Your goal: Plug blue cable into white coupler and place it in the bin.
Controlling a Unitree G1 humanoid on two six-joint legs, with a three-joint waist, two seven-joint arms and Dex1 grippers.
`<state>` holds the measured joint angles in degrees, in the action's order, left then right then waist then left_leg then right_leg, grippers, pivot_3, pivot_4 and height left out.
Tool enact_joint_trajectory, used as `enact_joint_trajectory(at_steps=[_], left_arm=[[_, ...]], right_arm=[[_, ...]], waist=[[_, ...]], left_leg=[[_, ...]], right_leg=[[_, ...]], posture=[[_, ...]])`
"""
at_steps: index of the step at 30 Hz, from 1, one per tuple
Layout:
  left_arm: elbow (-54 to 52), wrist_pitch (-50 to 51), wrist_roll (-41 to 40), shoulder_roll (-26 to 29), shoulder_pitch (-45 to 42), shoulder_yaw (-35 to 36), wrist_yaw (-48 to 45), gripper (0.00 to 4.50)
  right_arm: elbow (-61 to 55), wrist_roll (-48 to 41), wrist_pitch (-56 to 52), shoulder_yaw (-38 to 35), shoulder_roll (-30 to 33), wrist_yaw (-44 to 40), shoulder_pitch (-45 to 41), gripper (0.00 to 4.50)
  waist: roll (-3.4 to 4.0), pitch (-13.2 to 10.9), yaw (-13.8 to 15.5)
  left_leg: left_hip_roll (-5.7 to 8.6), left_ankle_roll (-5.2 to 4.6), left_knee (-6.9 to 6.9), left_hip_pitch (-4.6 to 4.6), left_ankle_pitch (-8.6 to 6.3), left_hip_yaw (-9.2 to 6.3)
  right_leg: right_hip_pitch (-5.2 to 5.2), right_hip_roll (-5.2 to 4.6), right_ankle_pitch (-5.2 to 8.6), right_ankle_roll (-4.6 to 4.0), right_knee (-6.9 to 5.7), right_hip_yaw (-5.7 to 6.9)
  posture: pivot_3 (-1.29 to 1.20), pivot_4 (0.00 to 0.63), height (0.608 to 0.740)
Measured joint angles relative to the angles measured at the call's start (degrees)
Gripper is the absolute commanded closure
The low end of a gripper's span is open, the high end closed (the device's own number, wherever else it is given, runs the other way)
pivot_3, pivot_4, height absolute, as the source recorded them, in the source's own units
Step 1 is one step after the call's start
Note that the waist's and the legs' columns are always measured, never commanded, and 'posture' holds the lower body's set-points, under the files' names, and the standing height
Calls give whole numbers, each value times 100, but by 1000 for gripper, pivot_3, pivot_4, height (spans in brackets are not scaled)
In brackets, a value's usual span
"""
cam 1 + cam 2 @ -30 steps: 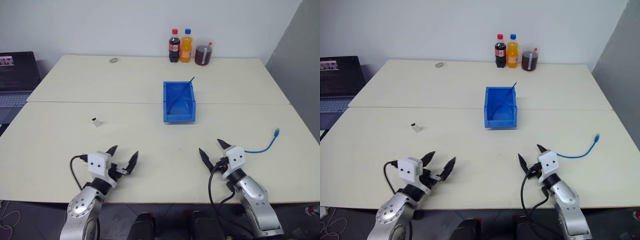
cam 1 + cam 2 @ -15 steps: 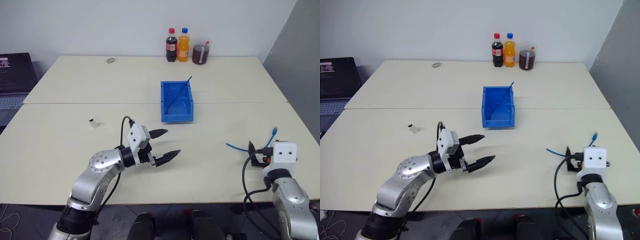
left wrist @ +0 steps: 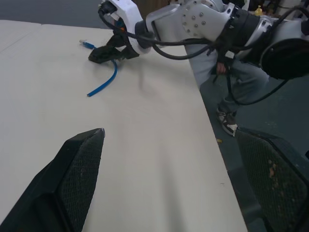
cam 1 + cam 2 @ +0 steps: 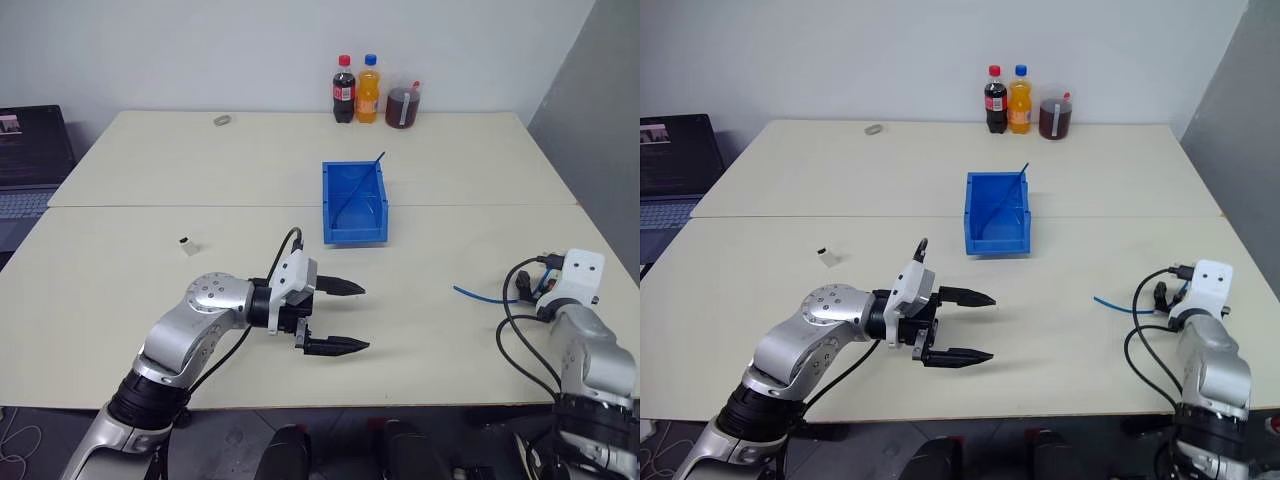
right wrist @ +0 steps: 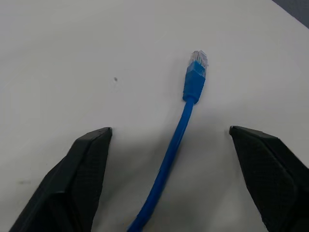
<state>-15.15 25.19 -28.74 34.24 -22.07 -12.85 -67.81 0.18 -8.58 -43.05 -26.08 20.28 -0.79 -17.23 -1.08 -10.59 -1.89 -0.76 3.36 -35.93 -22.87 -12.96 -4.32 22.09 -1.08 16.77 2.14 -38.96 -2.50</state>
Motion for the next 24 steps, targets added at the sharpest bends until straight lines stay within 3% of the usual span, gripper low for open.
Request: enact_joint_trajectory(at_steps=[13,18,24], left_arm=[[35,-194,166,-20,46,0,63,0],[112,-193,190,-29,116,80,176,0],[-74,-164,189,379,819,294,234,0]], right_arm=[[549,-156,114,109,398,-226,-246,4339],[528,-171,218,390,617,-644,-181,4460],[-436,-621,410,1369,1716,-2770,59,4460]], waist=[[0,0,13],[3,-2,-2],[17,-11,-83]], left_leg=[[2,0,0,-2,0,-1],[1,0,1,-2,0,0],[-7,-3,5,-1,-1,1]], right_leg=[[0,-2,0,-1,0,1],[4,-1,0,-1,-1,-1],[8,4,5,-2,-1,-2]], posture=[[0,150,740],[0,150,740],[0,150,740]])
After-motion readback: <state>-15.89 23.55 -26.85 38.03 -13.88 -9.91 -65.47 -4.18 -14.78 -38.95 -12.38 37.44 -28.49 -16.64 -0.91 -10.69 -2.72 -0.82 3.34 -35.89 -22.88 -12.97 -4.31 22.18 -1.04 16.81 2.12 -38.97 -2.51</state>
